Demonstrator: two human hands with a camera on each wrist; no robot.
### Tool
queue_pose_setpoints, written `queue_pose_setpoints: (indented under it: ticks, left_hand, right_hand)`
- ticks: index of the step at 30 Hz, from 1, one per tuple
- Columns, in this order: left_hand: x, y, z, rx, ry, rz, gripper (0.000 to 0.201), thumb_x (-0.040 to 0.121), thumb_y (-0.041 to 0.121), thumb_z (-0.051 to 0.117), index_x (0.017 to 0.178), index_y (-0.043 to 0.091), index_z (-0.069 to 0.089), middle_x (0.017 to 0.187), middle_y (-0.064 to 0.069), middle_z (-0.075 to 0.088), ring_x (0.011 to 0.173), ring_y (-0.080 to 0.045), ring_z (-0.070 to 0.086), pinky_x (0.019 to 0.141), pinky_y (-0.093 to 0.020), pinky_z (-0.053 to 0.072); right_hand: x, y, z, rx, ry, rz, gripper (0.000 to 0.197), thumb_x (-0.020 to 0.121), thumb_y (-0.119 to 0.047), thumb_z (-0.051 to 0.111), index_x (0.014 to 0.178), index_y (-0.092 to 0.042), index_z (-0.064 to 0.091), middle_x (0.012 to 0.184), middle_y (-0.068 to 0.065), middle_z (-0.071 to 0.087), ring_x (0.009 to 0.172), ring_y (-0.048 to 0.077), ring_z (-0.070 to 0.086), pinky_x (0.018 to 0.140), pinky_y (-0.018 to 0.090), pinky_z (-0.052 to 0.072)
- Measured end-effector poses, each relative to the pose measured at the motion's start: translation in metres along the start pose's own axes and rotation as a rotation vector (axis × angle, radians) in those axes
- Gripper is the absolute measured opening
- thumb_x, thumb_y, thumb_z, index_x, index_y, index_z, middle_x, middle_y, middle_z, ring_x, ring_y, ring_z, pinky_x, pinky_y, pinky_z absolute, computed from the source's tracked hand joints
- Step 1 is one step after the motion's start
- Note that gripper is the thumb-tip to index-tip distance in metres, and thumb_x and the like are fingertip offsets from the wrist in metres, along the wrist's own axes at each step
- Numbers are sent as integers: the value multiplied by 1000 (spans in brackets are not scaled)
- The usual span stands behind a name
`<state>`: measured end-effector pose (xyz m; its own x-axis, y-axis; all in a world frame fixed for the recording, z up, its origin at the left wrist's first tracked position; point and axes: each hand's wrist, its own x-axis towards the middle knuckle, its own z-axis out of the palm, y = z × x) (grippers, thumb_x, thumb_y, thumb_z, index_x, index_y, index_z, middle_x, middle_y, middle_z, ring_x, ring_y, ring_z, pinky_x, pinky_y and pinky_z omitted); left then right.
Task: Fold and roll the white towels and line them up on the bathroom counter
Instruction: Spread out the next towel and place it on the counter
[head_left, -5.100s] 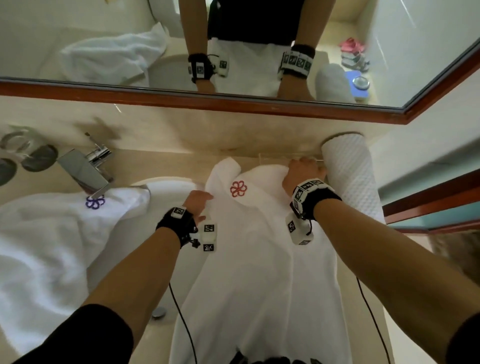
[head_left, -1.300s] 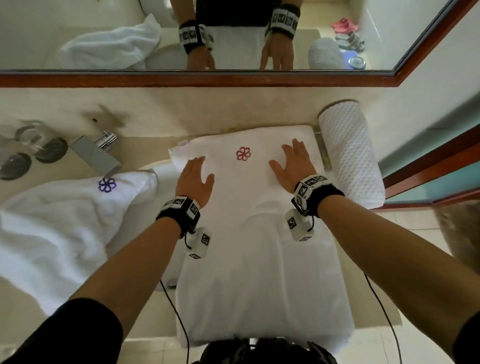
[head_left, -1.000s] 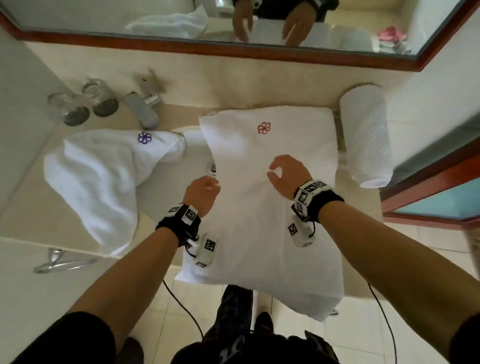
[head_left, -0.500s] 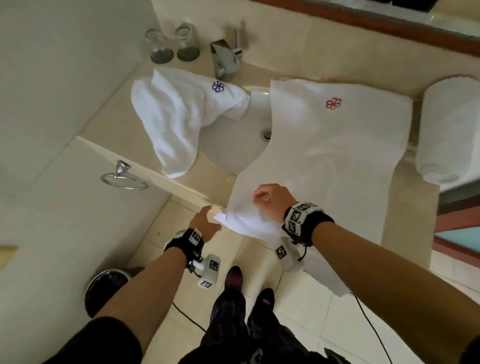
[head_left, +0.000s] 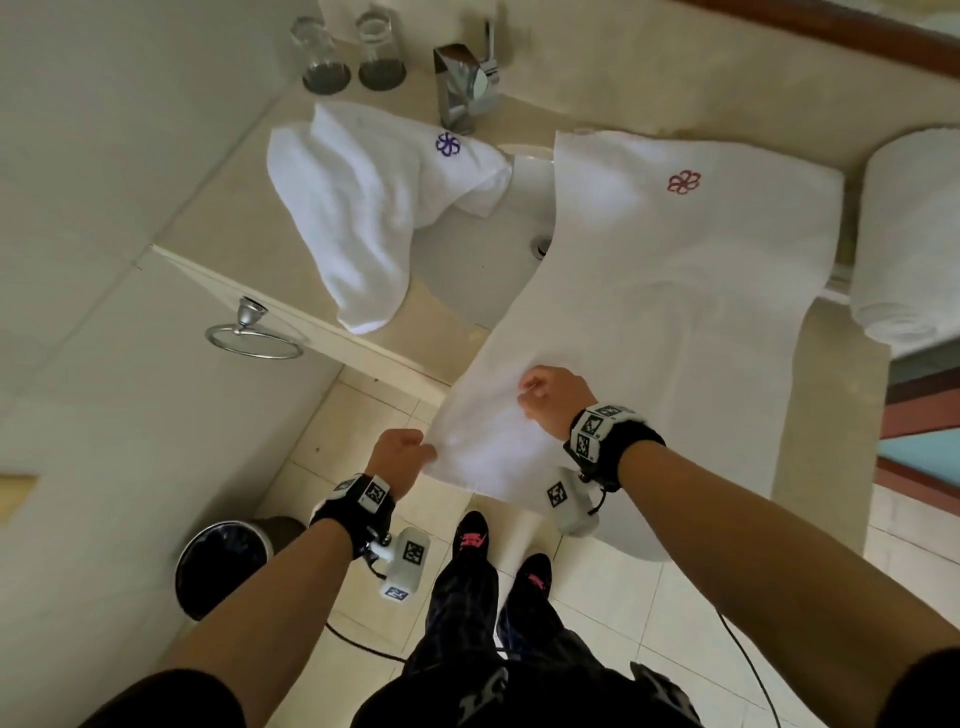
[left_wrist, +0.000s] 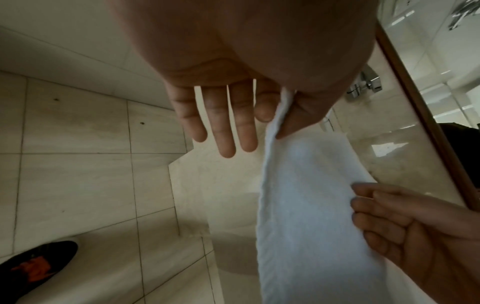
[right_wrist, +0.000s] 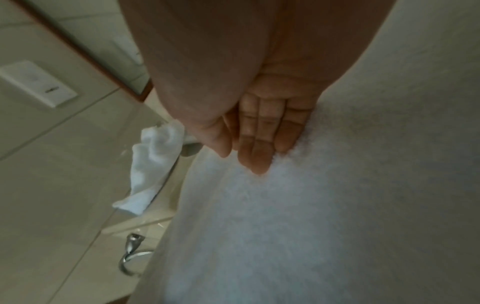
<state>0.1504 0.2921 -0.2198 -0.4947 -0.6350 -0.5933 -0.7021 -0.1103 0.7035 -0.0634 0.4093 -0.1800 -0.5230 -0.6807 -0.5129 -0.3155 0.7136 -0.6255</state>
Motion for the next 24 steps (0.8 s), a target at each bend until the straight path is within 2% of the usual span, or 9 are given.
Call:
queue_pose_setpoints:
  ticks: [4, 8, 12, 14, 16, 18, 20, 22, 24]
  left_hand:
    - [-23, 14, -4, -4, -12, 95, 21, 53, 20, 57, 47, 14, 37, 50, 3, 30, 50, -15, 28, 52, -24, 19]
    - [-51, 17, 7, -44, 25, 188, 10, 54, 21, 56, 51, 19, 47, 53, 6, 40, 53, -13, 38, 55, -24, 25]
    - [-74, 7, 13, 104, 100, 348, 8, 65, 17, 63, 70, 10, 62, 87, 10, 58, 70, -11, 51, 61, -21, 36]
    - [-82, 8, 16, 257, 63, 481, 13, 69, 21, 63, 70, 8, 64, 112, 9, 58, 79, -6, 54, 70, -23, 42]
    - [-85, 13, 21, 347, 7, 565, 16, 75, 24, 65, 67, 10, 64, 131, 9, 52, 98, -6, 54, 82, -25, 44]
    - [-83, 19, 32, 323, -34, 578, 15, 82, 22, 69, 74, 10, 69, 135, 10, 51, 105, -6, 54, 87, -27, 46]
    - [-82, 28, 44, 121, -100, 535, 7, 82, 20, 73, 79, 14, 71, 131, 6, 56, 103, -14, 61, 90, -40, 52]
    - [-84, 40, 55, -95, -162, 450, 10, 76, 18, 77, 78, 14, 68, 126, -1, 61, 107, -20, 63, 96, -48, 49]
    - [-87, 47, 63, -152, -227, 407, 6, 67, 21, 74, 71, 20, 71, 133, 0, 57, 118, -14, 56, 103, -36, 42]
  right_hand:
    - [-13, -12, 9, -102, -52, -6, 25, 87, -24, 58, 110, -20, 65, 104, -4, 63, 96, 19, 60, 80, 23, 43]
    - [-30, -11, 22, -171, -73, -49, 21, 85, -30, 60, 104, -21, 64, 108, -4, 66, 100, 20, 62, 79, 23, 42]
    - [-49, -17, 26, -137, -6, -96, 26, 85, -46, 61, 93, -21, 63, 96, -3, 68, 90, 20, 63, 75, 28, 47]
    - [-63, -28, 25, -102, 41, -98, 38, 84, -58, 58, 80, -20, 56, 79, -3, 64, 76, 20, 61, 65, 29, 44]
    - [-75, -41, 25, 1, 47, -38, 49, 76, -66, 62, 78, -18, 54, 72, 0, 66, 68, 21, 64, 60, 32, 52]
    - [-86, -49, 23, 149, -18, 65, 47, 75, -58, 68, 87, -14, 58, 73, 5, 71, 68, 23, 71, 61, 35, 61]
    - [-97, -47, 19, 304, -74, 160, 40, 82, -46, 70, 97, -10, 59, 83, 8, 71, 74, 24, 72, 62, 36, 62]
    - [-109, -37, 14, 474, -94, 236, 41, 85, -42, 69, 104, -8, 61, 94, 9, 68, 81, 25, 71, 63, 35, 61]
    - [-122, -27, 11, 608, -91, 283, 40, 86, -35, 71, 107, -2, 62, 98, 14, 69, 83, 27, 70, 68, 37, 61]
